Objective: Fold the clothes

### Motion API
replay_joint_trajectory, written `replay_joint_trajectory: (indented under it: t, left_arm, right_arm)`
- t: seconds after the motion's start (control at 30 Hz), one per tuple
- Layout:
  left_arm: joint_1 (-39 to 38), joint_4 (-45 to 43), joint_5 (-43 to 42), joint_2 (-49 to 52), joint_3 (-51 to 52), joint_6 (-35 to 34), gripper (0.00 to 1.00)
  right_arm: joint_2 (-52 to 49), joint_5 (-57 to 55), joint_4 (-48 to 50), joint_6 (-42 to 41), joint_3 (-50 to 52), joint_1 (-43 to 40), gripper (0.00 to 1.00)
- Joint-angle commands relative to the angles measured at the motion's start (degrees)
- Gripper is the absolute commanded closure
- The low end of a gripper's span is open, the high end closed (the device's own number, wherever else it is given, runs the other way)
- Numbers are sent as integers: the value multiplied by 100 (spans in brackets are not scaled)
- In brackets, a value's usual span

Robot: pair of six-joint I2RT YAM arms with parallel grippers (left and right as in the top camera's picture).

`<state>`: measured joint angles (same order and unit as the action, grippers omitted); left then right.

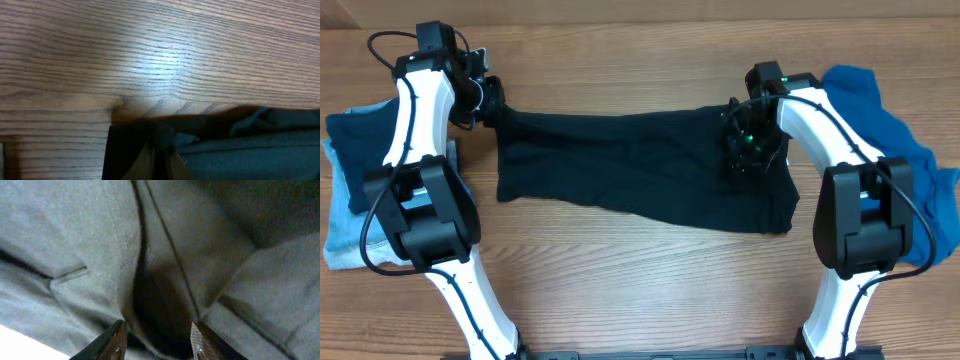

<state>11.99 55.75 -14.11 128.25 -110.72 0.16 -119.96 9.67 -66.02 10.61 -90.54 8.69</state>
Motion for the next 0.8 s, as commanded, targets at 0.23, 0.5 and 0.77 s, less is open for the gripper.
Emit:
replay_joint_trajectory:
  t: [0.23,0.5,0.77]
  left_arm:
    - [0,-7,85,-105,-76,116,92]
    - [-2,-7,105,-105,-76,118,91]
    - [0,17,103,-105,-76,116,91]
  right_arm:
    - [197,31,-2,138,61,-7,96]
    - [1172,-81,-800,-164,-186,-7,96]
    - [1182,-79,-1244,-162,-140,-7,91]
